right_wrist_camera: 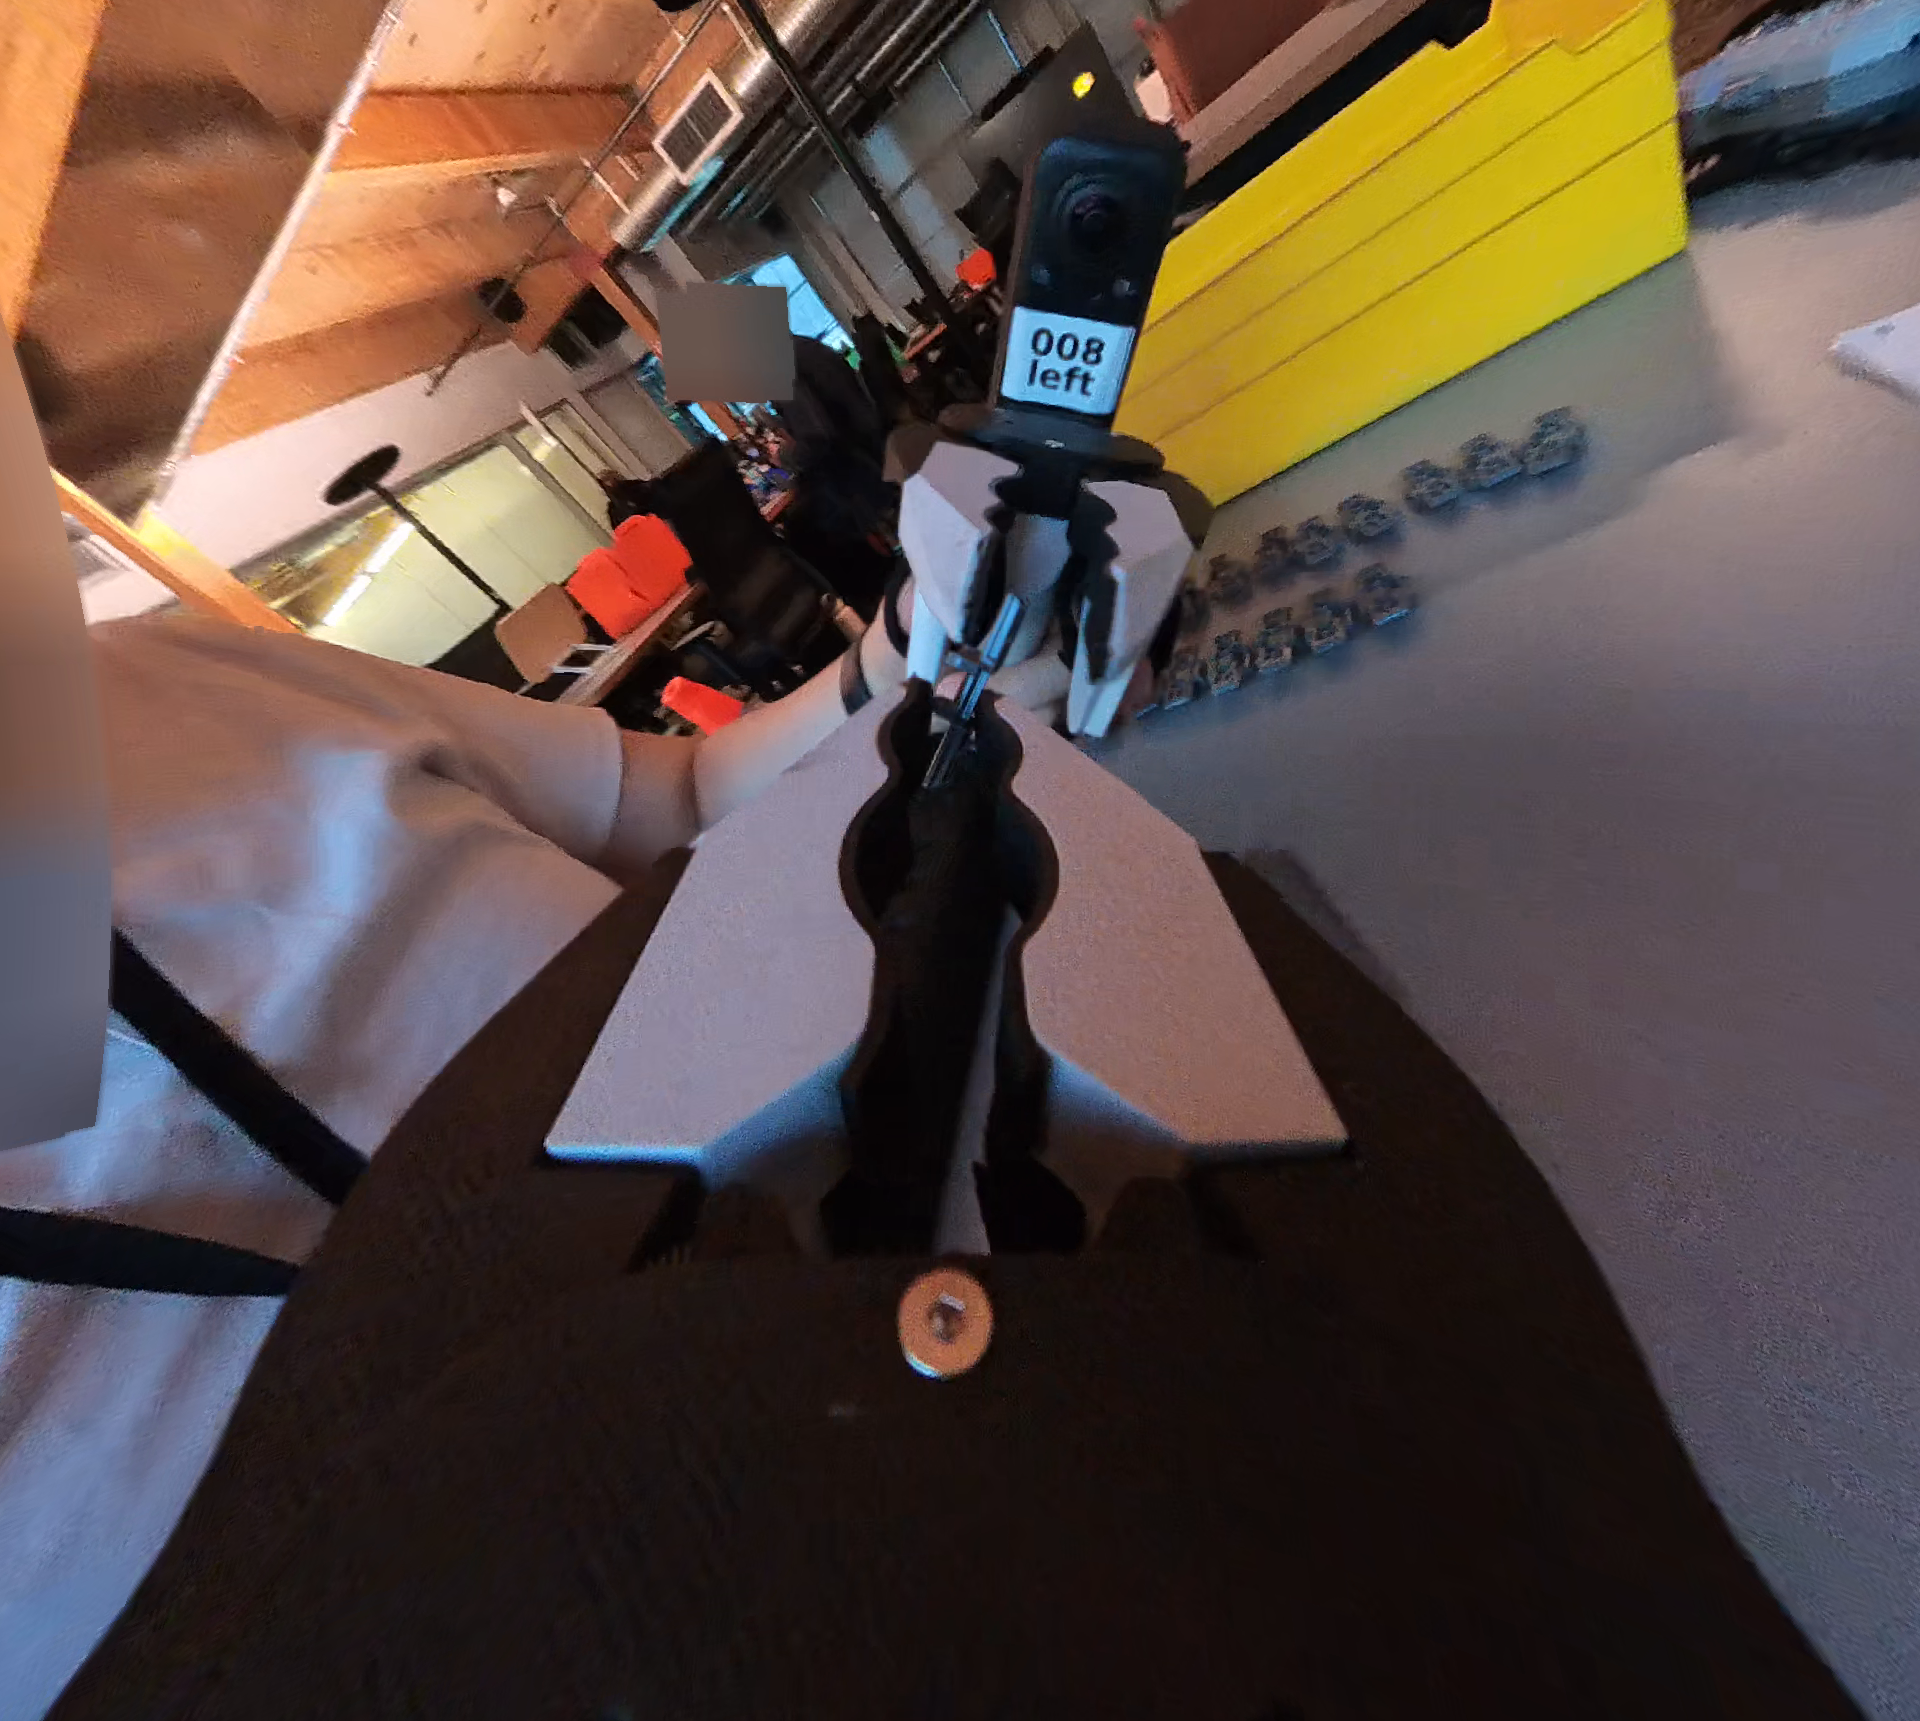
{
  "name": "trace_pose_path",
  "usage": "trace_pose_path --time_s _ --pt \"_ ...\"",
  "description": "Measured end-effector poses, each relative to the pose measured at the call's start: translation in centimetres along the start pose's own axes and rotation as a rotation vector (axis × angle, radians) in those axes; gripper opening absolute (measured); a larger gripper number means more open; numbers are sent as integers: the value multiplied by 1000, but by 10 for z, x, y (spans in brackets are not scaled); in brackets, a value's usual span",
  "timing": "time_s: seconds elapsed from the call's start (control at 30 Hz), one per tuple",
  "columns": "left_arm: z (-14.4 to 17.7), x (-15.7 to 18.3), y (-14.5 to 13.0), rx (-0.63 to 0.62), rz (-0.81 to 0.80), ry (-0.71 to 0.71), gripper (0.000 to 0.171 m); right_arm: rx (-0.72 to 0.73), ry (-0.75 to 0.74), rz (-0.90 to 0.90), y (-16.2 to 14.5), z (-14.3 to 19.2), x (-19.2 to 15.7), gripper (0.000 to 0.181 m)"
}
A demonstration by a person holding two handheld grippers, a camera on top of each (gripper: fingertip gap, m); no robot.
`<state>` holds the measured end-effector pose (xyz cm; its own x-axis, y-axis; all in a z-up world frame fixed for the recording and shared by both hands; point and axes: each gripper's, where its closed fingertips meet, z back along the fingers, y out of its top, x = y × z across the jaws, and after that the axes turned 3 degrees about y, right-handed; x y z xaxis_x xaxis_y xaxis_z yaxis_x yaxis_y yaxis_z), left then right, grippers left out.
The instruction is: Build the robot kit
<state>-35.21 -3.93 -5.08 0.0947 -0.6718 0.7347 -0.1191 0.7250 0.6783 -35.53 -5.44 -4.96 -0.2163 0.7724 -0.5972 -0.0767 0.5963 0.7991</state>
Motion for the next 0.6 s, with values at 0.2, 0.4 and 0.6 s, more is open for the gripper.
trace_pose_path --time_s 0.2,0.4,0.6 --pt "-1 3 -3 -14 48 -39 1 -14 45 -109 -5 -4 2 6" --pt "0 -11 -10 -49 99 26 1 -16 13 -191 -7 0 15 14" --pt "-5 -14 -19 -101 66 62 1 -48 5 -260 -15 3 22 12"
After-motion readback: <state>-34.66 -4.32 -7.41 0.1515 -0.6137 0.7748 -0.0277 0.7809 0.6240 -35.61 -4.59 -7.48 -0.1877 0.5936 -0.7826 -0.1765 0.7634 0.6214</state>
